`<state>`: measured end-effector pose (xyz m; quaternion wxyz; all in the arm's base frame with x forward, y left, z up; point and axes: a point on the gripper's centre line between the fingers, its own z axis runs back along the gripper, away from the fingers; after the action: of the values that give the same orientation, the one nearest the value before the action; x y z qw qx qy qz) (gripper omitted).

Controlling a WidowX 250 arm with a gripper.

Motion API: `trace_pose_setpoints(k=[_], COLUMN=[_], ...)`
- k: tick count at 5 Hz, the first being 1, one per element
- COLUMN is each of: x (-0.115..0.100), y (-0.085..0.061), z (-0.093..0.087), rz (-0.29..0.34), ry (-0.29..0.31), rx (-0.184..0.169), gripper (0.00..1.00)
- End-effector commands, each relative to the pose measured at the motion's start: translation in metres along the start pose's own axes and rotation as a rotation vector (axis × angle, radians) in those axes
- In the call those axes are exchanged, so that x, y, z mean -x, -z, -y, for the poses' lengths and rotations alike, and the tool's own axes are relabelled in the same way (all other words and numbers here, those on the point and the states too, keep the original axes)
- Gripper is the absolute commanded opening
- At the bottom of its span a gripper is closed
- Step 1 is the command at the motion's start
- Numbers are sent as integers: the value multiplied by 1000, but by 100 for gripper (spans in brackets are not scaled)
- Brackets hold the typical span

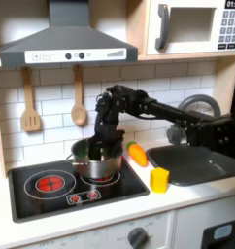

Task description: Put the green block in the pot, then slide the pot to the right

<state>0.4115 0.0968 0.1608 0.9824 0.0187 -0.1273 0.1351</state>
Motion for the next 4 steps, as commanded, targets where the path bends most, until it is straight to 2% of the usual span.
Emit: trace_pose_setpoints(k=[1, 3, 4], x=[5, 10, 10], y=[-2, 2, -1], z=[13, 20, 24], rz=[-2, -17, -9], ry=[30, 46, 58], rx=[9, 16, 20], gripper=[100, 100, 100])
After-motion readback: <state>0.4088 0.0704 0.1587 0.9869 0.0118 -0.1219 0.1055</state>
